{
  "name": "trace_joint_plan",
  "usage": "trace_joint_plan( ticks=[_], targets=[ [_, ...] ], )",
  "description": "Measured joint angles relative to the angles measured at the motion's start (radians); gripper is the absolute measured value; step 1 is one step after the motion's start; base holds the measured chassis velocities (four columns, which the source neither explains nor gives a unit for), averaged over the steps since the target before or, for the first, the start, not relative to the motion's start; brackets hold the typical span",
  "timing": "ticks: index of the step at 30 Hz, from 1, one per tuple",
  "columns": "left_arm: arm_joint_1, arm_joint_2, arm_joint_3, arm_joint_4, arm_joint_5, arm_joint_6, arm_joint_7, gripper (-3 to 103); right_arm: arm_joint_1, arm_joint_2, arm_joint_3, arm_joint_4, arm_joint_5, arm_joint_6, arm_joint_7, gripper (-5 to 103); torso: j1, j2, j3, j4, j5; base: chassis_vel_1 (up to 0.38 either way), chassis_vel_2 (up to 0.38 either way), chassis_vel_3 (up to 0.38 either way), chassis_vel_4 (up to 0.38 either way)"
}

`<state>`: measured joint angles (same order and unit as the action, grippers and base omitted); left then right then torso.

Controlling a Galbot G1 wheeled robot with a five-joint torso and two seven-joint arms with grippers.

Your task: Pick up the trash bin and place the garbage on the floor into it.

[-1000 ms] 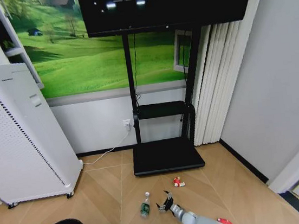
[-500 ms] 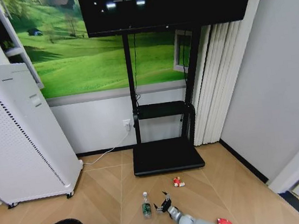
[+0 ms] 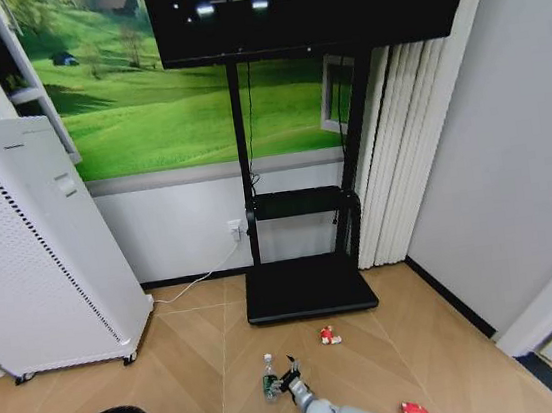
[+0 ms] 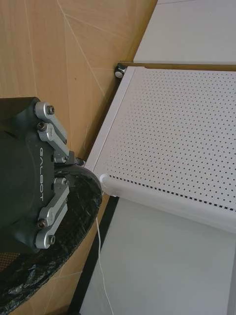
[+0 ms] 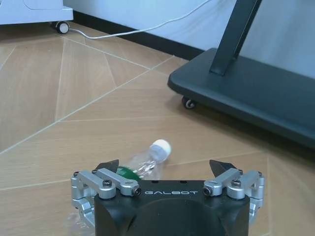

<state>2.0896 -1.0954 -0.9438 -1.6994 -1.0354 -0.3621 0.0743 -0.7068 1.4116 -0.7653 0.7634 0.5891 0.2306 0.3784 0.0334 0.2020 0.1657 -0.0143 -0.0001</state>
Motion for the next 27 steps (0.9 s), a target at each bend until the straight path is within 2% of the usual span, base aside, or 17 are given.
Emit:
trace_joint_plan(
  ticks=[9,19,27],
  targets=[
    [-0.002,-0.009,0.007,0.017,0.005,-0.008,0.011,7,-0.005,0.075,0.028,-0.057,0.05,-0.024,0.001,100,0.0,0.0,0.0,0.0002,0.0001,0.0,0.0,0.0,0.0],
    [-0.011,-0.009,0.017,0.023,0.006,-0.011,0.013,7,-0.024,0.101,0.048,-0.079,0.061,-0.033,-0.003,100,0.0,0.0,0.0,0.0,0.0,0.0,0.0,0.0,0.0],
    [-0.014,-0.016,0.024,0.029,0.012,-0.014,0.012,7,-0.04,0.123,0.087,-0.135,0.071,-0.034,-0.063,100,0.0,0.0,0.0,0.0001,0.0001,0.0,0.0,0.0,0.0]
  ],
)
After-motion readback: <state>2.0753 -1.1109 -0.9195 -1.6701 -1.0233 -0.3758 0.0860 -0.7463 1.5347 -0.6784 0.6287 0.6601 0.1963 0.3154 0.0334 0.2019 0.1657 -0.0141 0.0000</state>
